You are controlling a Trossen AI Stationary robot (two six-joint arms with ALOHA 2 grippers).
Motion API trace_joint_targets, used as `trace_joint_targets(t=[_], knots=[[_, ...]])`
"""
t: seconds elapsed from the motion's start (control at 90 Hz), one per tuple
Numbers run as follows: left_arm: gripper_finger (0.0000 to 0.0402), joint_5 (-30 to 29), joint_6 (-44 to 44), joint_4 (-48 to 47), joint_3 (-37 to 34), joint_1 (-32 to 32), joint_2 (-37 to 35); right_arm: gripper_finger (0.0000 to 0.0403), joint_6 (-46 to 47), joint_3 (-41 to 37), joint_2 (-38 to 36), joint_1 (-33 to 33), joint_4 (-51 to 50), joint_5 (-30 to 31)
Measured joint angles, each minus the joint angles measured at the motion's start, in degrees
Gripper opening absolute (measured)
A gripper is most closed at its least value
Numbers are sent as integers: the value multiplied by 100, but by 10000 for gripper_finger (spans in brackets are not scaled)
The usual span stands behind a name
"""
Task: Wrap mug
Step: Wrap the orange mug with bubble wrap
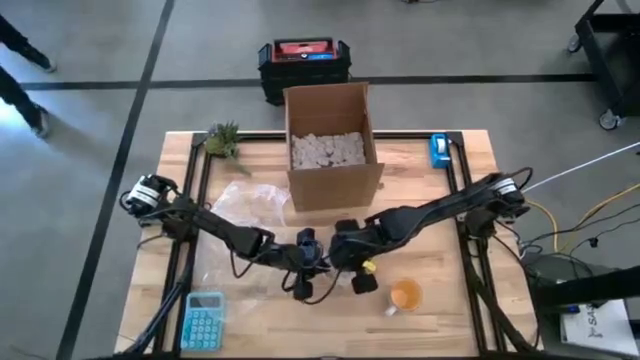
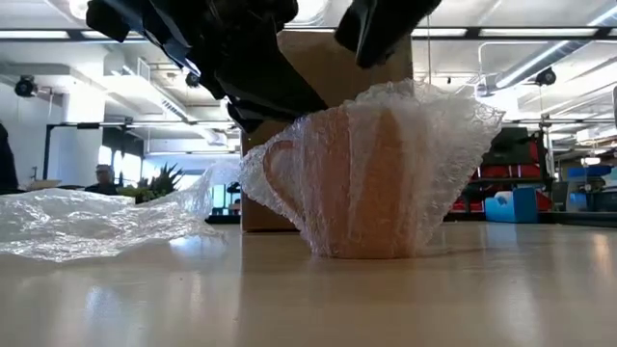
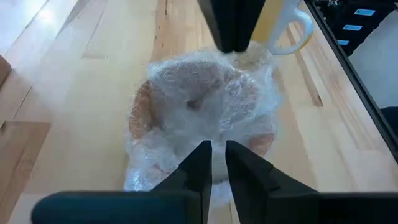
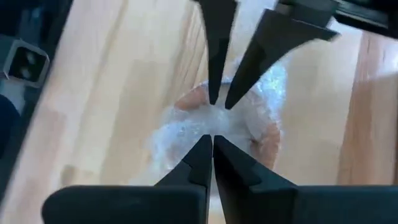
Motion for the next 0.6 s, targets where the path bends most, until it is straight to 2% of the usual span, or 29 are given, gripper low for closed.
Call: trace_joint_targets(t=[0.1,0.211,0.278,0.444,0.6], knots=[[36,-4,-7,-5,2,0,0,27,-170,3,8,91,28,-276],[36,0,-22,-25,2,0,-34,78,-397,3,98,331,198,-241],[36,0,-24,-58,0,0,-70,116,-419,-5,157,446,279,-74],[36,3,-24,-84,-7,0,-160,201,-328,-1,385,563,318,906],[36,2,-24,-129,-7,0,-181,239,-25,-1,685,564,296,858]])
